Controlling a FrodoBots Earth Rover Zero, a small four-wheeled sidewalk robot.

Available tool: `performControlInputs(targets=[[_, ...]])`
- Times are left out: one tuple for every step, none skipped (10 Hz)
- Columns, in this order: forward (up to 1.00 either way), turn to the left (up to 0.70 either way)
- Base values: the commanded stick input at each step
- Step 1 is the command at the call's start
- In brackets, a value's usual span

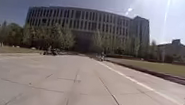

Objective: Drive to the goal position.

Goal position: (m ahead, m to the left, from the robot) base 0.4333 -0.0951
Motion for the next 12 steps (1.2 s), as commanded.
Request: performControlInputs(targets=[[0.7,0.01],[0.7,0.01],[0.7,0.01],[0.7,0.01],[0.7,0.01],[0.7,0.01],[0.7,0.01],[0.7,0.01],[0.7,0.01],[0.7,0.01],[0.7,0.01],[0.7,0.06]])
